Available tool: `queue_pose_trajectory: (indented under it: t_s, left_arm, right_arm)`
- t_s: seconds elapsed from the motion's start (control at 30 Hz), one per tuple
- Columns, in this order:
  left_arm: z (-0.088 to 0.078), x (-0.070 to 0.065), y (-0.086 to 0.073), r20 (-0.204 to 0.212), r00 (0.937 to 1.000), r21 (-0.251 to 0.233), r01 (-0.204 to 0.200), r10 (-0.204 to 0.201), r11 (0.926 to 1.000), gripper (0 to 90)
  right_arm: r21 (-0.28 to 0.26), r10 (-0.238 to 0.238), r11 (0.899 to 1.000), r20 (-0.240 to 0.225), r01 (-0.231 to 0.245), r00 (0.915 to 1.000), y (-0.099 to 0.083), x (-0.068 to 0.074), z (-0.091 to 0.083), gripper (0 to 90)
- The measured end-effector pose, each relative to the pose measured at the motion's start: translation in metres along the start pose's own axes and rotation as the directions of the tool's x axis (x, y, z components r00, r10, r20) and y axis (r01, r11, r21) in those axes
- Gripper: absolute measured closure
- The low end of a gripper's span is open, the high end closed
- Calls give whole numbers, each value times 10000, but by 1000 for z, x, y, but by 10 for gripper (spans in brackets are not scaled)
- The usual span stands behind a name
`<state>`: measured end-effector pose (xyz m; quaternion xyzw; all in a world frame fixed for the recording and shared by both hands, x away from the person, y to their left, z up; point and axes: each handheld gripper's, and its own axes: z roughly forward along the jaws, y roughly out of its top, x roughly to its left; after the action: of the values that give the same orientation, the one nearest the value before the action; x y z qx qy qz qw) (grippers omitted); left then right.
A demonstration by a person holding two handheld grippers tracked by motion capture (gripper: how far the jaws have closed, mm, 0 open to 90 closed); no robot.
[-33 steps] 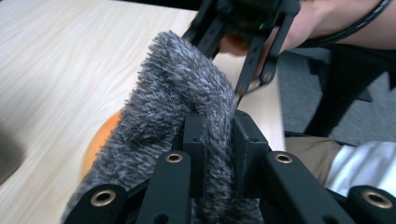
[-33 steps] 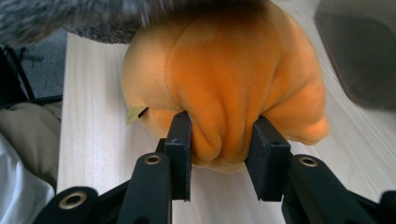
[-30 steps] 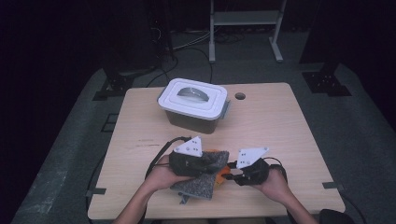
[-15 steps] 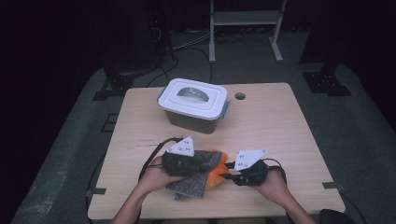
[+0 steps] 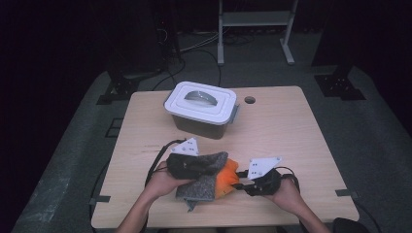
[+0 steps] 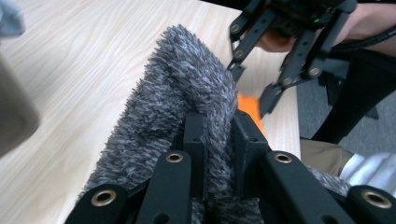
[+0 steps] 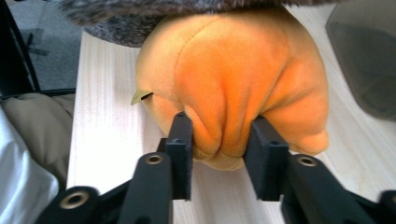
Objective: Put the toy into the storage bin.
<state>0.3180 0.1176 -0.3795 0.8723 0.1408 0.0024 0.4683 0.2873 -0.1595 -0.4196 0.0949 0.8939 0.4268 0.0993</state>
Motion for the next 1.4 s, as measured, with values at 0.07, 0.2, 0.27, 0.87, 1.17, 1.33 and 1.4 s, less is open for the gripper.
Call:
queue_pose_trajectory:
  t_s: [0.07, 0.2, 0.27, 0.87, 1.17, 1.33, 1.4]
  left_arm:
    - [0, -1, -4, 60, 10000, -57, 57, -57, 10000, 781]
    - [2, -6, -9, 309, 9995, -139, 98, -94, 9999, 781]
    - [2, -8, -11, 407, 9991, -163, 77, -70, 9998, 781]
    - [17, -22, 20, 612, 9951, 84, -785, 778, 9969, 780]
    - [14, -11, 3, 415, 9984, 177, -386, 378, 9991, 780]
    - [-6, -2, -12, -23, 10000, 260, -55, 56, 9996, 778]
    - [-11, 2, -19, -197, 9997, 304, 118, -112, 9995, 775]
  right_arm:
    - [-7, 416, 9991, -216, -416, 9989, 0, -5, 0, 409]
    - [15, 1487, 9888, -676, -1490, 9866, -6, -15, 1, 259]
    - [61, 1679, 9857, -985, -1682, 9809, -8, -17, 2, 244]
    - [-318, 1114, 9929, -837, -1144, 9902, -3, -5, 9, 503]
    - [-274, 984, 9945, -954, -1014, 9906, -10, -6, 8, 644]
    - [-168, 1181, 9926, -929, -1202, 9886, -14, -11, 7, 643]
    - [-101, 1241, 9920, -918, -1255, 9880, -15, -14, 6, 642]
